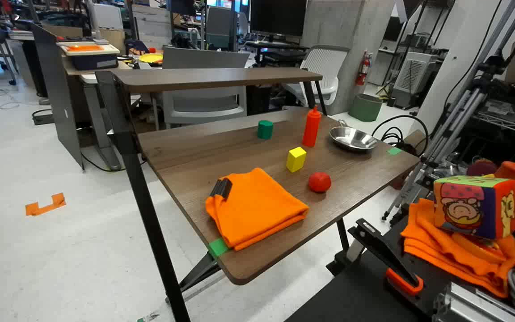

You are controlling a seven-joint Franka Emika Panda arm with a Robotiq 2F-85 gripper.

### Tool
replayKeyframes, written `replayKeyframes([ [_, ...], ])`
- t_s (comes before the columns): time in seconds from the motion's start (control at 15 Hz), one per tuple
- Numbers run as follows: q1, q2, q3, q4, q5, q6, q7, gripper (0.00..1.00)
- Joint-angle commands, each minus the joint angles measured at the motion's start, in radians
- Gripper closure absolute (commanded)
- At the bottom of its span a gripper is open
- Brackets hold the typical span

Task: Put the orange bottle on the silver pan

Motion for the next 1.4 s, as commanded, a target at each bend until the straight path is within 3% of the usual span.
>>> replayKeyframes([
  [0.0,-0.016,0.003,0.014,0.002,0.006,0.000,-0.006,0.00],
  [0.93,-0.015,0.017,0.016,0.007,0.025,0.006,0.020,0.00],
  [1.33,0.005,0.125,0.048,0.050,0.162,0.161,0.140,0.00],
])
